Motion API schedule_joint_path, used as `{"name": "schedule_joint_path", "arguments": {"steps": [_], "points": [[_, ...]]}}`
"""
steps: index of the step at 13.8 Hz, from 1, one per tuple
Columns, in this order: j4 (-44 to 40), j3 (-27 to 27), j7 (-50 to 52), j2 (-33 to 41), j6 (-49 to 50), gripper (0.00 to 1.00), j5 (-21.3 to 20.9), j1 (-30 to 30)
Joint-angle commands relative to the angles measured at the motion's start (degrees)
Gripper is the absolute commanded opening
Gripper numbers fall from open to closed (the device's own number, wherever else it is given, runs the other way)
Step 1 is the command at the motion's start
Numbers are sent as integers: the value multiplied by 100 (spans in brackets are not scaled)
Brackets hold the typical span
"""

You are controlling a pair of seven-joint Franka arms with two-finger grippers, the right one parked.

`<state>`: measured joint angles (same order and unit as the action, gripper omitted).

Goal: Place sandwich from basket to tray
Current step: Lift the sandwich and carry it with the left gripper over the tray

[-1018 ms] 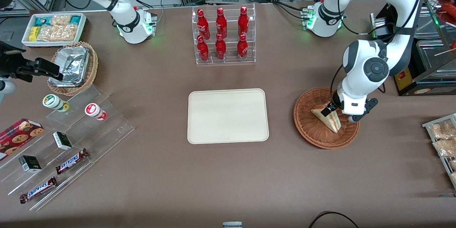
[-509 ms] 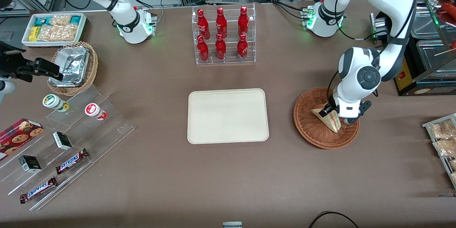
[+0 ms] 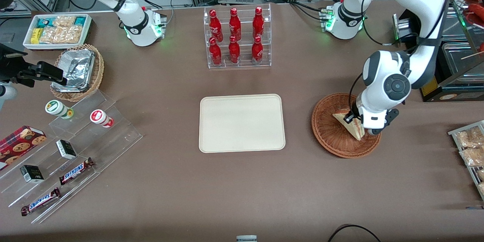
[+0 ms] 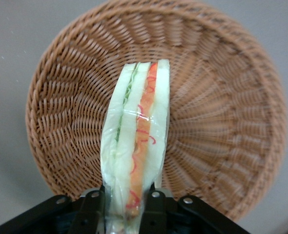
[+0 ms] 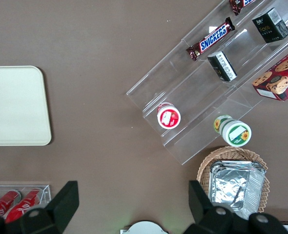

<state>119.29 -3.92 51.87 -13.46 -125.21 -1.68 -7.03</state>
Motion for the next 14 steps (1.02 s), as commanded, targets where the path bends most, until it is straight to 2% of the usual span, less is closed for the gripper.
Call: {"name": "schedule_joint_path", "arguments": {"steps": [1,9,14], "points": [[-747,-3,51,-165,567,0,-78,-306],[-2365,-3,-238,-1193,989,0,-52,-1668],[-3199,-3,41,-1886,1007,0,19,-2512]]}}
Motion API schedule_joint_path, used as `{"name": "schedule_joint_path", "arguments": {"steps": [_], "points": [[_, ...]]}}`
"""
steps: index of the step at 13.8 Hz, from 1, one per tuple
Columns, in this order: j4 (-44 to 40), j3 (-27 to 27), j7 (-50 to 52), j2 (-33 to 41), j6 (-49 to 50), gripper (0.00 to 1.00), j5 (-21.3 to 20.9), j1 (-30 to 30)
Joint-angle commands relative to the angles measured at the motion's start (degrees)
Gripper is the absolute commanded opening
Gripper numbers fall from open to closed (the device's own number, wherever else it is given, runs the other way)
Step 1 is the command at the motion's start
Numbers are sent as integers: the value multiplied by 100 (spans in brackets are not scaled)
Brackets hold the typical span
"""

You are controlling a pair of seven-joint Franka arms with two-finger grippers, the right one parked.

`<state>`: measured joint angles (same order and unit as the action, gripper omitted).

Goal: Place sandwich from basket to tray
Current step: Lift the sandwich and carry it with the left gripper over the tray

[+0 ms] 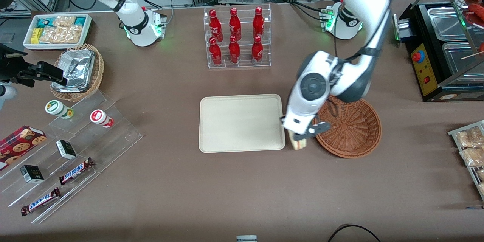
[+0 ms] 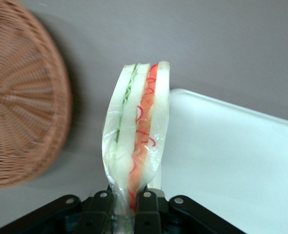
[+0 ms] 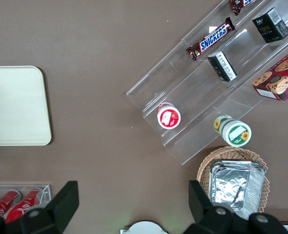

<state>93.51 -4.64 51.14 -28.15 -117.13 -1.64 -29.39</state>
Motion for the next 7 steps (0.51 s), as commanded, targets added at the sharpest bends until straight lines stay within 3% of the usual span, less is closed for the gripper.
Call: {"name": "schedule_joint_path", "arguments": {"steps": [1,7], "points": [[-841,69,290,-620,200,0,15,-469],[-1836,78,898,-1631,200,0,-47,-1296]]}}
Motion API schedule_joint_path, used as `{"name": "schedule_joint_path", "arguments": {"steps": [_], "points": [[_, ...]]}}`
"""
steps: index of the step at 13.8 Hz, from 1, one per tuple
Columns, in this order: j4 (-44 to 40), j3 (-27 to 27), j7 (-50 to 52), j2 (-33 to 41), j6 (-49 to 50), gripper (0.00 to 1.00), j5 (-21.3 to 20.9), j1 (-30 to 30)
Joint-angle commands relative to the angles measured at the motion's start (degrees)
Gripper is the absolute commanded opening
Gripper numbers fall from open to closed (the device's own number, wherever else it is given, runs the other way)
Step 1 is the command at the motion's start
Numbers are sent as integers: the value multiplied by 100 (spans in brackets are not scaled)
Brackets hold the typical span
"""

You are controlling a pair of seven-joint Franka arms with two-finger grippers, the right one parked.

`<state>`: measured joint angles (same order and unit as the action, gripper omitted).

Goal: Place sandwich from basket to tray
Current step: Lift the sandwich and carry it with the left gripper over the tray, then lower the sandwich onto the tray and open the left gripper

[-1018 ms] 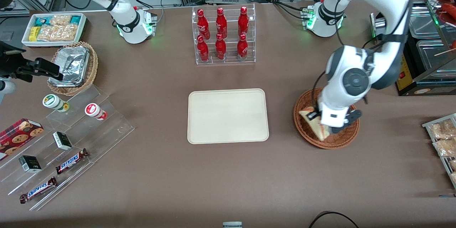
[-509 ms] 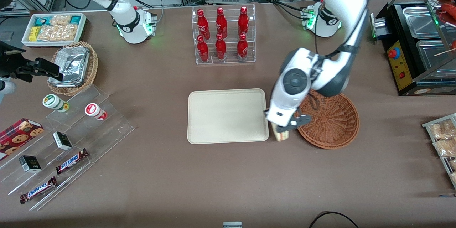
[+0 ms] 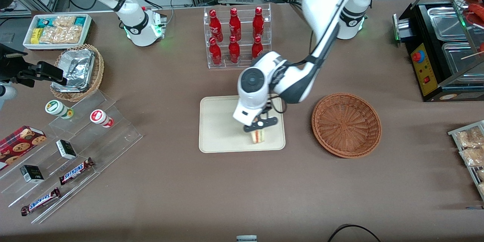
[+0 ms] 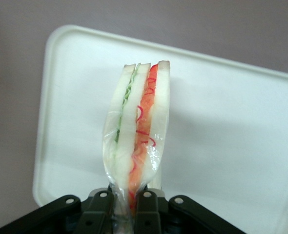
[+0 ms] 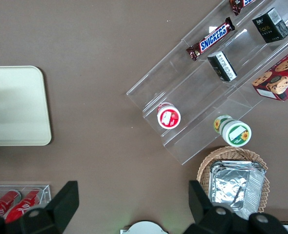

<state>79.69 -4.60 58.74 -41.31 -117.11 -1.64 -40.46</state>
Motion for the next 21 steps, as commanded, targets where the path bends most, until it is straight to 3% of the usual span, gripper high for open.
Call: {"name": "schedule_joint_path", "arguments": {"steps": [1,9,10,11,21], "points": [[-481,82,147,-378,198,0,-56,-313],[-876,83,156,-756,338,3,-4,-463],[-850,83,156,-765,330,29,-3,-463],[-841,83,103,-765,329,99,-3,-455],[-1061,222,110,184,1198,100,-21,-103]]}}
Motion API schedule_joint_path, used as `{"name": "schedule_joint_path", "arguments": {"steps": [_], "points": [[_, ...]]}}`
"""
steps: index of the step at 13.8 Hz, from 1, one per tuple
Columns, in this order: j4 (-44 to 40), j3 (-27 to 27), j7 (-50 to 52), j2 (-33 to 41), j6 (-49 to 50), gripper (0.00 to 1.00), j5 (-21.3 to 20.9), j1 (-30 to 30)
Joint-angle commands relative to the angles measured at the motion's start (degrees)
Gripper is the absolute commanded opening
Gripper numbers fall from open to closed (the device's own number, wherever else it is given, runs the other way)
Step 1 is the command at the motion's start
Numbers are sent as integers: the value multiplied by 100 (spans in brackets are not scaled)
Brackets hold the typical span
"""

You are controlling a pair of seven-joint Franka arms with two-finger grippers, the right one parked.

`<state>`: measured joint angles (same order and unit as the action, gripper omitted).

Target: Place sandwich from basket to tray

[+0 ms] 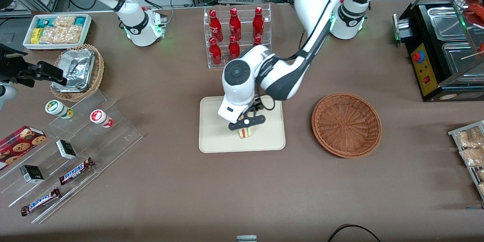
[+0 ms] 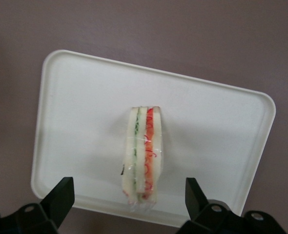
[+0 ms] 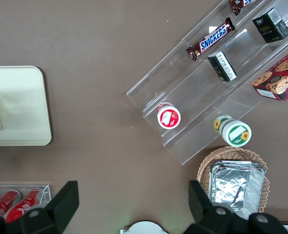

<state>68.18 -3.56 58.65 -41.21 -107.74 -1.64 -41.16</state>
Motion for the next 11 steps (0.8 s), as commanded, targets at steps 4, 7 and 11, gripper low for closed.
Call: {"name": "schedule_joint_path", "arguments": {"steps": [4,7,11], "points": [[633,400,-88,814,491,100,23,432],[1240,400,-1002,1193,473,100,6,845],[1995,400,-2451,1851,430,100,6,1600]]}}
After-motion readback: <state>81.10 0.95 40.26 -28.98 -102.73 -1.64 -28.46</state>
